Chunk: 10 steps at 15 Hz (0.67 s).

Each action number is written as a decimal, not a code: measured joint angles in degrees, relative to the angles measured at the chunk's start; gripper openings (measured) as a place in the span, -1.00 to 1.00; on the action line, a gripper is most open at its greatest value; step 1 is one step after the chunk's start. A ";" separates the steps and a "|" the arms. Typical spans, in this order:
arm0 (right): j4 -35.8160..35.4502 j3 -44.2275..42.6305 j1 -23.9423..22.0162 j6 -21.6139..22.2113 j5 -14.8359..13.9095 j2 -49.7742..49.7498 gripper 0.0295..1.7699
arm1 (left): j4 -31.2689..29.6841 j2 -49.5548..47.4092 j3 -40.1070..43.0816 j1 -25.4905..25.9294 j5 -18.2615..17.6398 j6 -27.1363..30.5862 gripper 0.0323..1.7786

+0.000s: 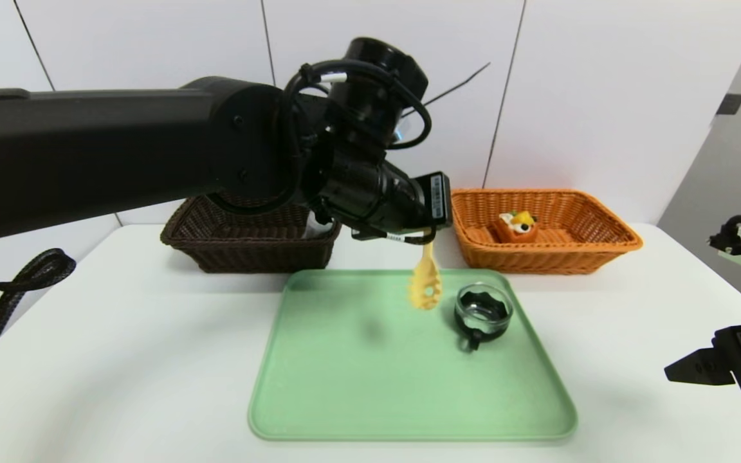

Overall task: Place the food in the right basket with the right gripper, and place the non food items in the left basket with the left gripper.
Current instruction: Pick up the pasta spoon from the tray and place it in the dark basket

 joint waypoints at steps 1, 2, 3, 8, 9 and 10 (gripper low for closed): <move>0.00 0.11 0.16 0.04 -0.02 -0.20 0.92 | -3.11 -0.48 0.00 0.20 2.35 0.34 -0.89; 0.00 0.20 0.29 0.04 -0.02 -0.40 0.92 | -6.39 -0.83 0.00 0.72 4.90 1.24 -0.89; 0.00 0.20 0.35 0.06 0.00 -0.52 0.92 | -10.00 -1.06 0.24 1.83 8.07 3.64 -0.89; -0.01 0.11 0.44 -0.51 -0.09 -0.82 0.92 | -20.91 -1.99 1.29 9.74 18.81 10.14 -0.89; -0.01 0.04 0.44 -0.57 -0.07 -0.83 0.92 | -21.10 -2.38 1.68 11.52 19.42 9.62 -0.89; -0.01 0.00 0.41 -0.60 -0.09 -0.83 0.92 | -21.22 -2.90 2.51 13.37 20.63 8.47 -0.89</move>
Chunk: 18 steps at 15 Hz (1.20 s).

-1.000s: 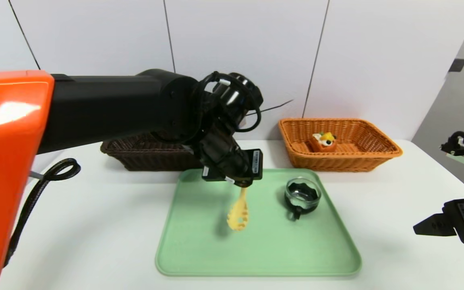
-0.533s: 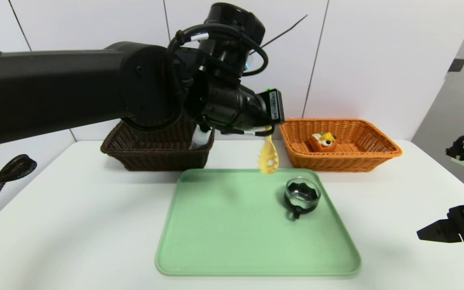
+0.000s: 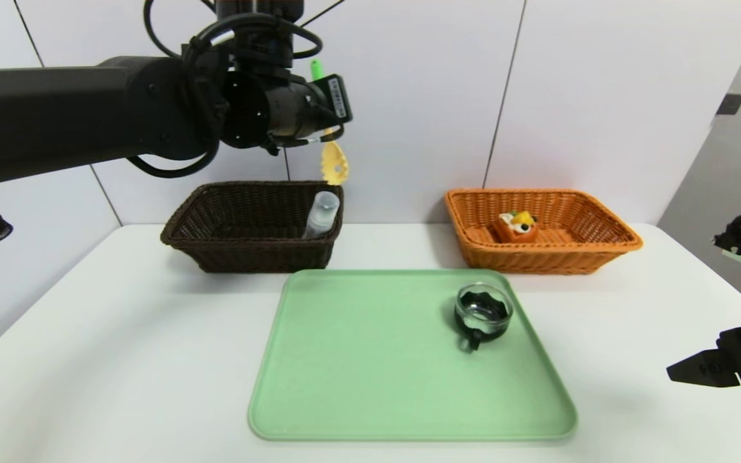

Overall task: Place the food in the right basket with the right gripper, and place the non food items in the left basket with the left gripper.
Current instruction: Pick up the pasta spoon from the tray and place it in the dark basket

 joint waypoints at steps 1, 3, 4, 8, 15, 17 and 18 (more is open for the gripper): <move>0.00 -0.02 0.00 -0.02 0.00 0.00 0.92 | -0.11 -0.57 1.23 1.71 1.39 -1.63 -0.89; 0.00 -0.02 -0.01 -0.02 0.00 0.00 0.92 | -1.18 -1.79 5.12 4.08 2.60 -5.77 -0.89; 0.00 0.01 0.00 -0.02 -0.02 0.00 0.92 | -2.50 -2.45 7.67 4.94 2.66 -7.23 -0.89; 0.28 0.26 0.00 -0.02 -0.66 -0.16 0.92 | -14.79 -4.91 20.75 9.31 2.82 -9.33 -0.89; 0.22 0.20 0.00 -2.04 -2.85 -1.38 0.92 | -30.85 -4.49 31.94 18.47 2.38 -10.14 -0.89; 0.00 0.20 -0.01 -2.12 -2.78 -1.62 0.92 | -32.93 -3.19 33.22 19.80 2.22 -9.70 -0.89; -0.07 0.12 -0.01 -2.12 -2.76 -1.73 0.92 | -33.76 -2.45 33.51 20.53 2.10 -9.51 -0.89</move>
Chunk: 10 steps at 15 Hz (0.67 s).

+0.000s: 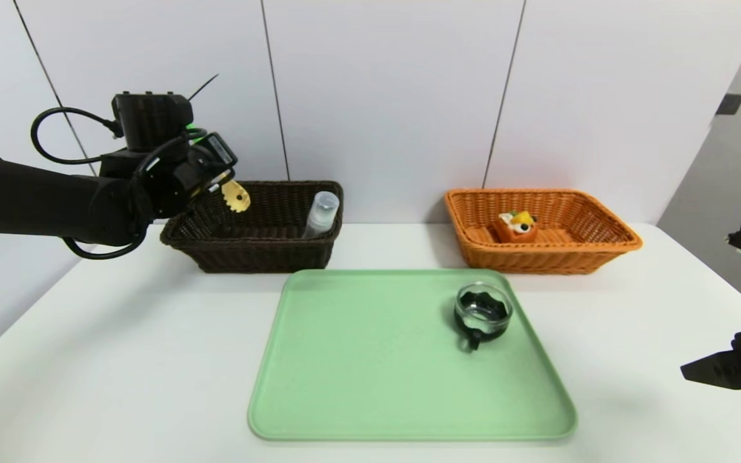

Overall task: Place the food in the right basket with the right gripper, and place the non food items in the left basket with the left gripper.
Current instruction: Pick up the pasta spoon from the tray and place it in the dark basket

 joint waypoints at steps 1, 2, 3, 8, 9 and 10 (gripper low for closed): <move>-0.26 -0.22 0.00 -0.01 0.00 -0.17 0.92 | -0.22 0.61 0.17 0.43 -0.13 0.27 -0.89; -0.83 -0.34 0.00 -0.09 0.06 -0.30 0.92 | -0.22 1.13 0.33 0.63 -0.27 0.46 -0.89; -2.32 -0.39 0.04 -0.17 0.15 -0.44 0.92 | -0.21 1.68 0.37 0.63 -0.30 0.57 -0.89; -5.77 -0.01 0.00 -1.35 0.23 -0.74 0.92 | -0.24 3.89 0.76 0.69 -0.40 0.49 -0.89; -5.81 -0.01 0.00 -1.35 0.23 -0.79 0.92 | -0.27 4.24 0.76 0.63 -0.41 0.52 -0.89; -5.81 -0.01 0.01 -1.35 0.15 -0.83 0.92 | -0.24 4.52 0.76 0.65 -0.49 0.51 -0.89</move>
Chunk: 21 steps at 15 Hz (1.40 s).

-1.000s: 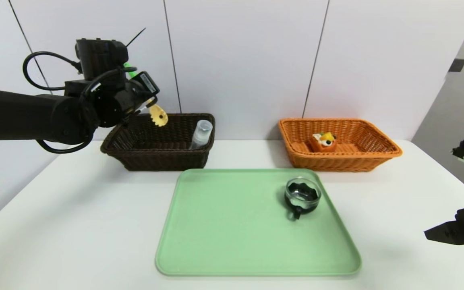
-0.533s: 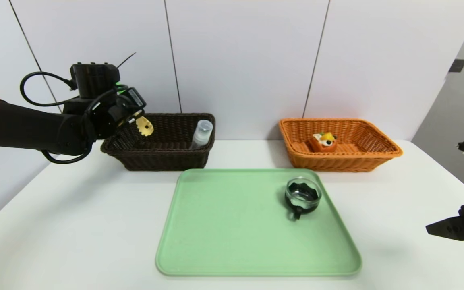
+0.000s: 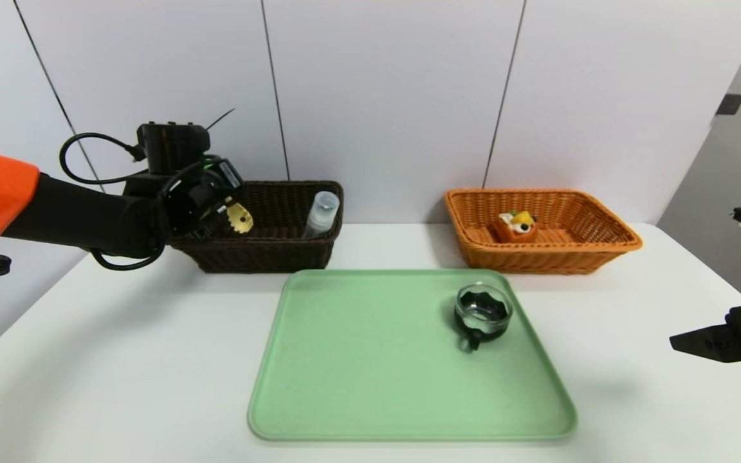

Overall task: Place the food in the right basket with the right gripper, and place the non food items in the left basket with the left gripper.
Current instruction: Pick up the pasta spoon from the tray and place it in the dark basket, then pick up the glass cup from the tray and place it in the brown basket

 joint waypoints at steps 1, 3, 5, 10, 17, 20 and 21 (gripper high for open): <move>0.02 0.00 0.00 0.02 -0.04 -0.05 0.92 | -0.02 0.30 -0.09 0.07 -0.02 0.00 -0.89; 0.05 0.04 0.00 0.02 -0.06 -0.09 0.92 | -0.02 1.01 -0.21 0.05 -0.02 0.00 -0.89; 0.05 0.06 0.00 0.02 -0.13 -0.11 0.92 | -0.07 1.77 -0.21 -0.04 -0.09 -0.05 -0.89; -0.15 -1.90 0.11 -0.55 0.60 0.13 0.92 | -0.02 3.15 -0.34 -0.17 -0.12 -0.02 -0.48; -0.09 -14.85 4.82 5.10 5.32 5.41 0.92 | 1.27 -1.46 -0.48 -1.74 -0.20 3.18 0.35; 0.02 -20.20 10.34 11.00 5.57 10.56 0.92 | 7.19 -8.24 0.68 -5.29 -0.56 6.77 0.53; 0.16 -21.63 12.29 12.26 5.53 12.48 0.92 | 10.70 -10.89 1.54 -7.03 -1.38 7.72 0.58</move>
